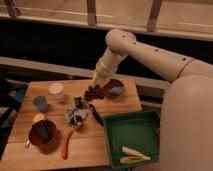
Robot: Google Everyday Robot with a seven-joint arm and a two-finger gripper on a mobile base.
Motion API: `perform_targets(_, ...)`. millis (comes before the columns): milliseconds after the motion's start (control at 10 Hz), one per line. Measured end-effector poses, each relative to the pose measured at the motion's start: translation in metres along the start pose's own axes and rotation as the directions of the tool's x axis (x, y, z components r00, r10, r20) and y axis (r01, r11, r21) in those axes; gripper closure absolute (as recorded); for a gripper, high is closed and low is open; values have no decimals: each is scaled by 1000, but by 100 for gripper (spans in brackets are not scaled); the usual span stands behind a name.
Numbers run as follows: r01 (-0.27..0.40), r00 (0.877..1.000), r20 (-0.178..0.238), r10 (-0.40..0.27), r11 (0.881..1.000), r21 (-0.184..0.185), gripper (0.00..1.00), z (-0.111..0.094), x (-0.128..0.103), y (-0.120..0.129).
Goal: Place grapes in paper cup
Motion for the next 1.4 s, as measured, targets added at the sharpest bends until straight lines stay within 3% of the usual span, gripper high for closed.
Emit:
perform_targets(100, 17, 1000, -3, -17, 1000, -7, 100, 3, -7, 8)
perform_targets(400, 112, 993, -16, -113, 993, -43, 100, 23, -48, 65)
perform_targets(700, 223, 974, -7, -224, 970, -92, 100, 35, -74, 127)
perform_targets(1100, 226, 974, 0, -227, 970, -84, 100, 36, -75, 126)
perform_targets(1300, 262, 963, 80, -258, 964, -42, 100, 38, -81, 130)
perform_targets(1400, 284, 956, 93, -280, 958, -36, 100, 42, -86, 138)
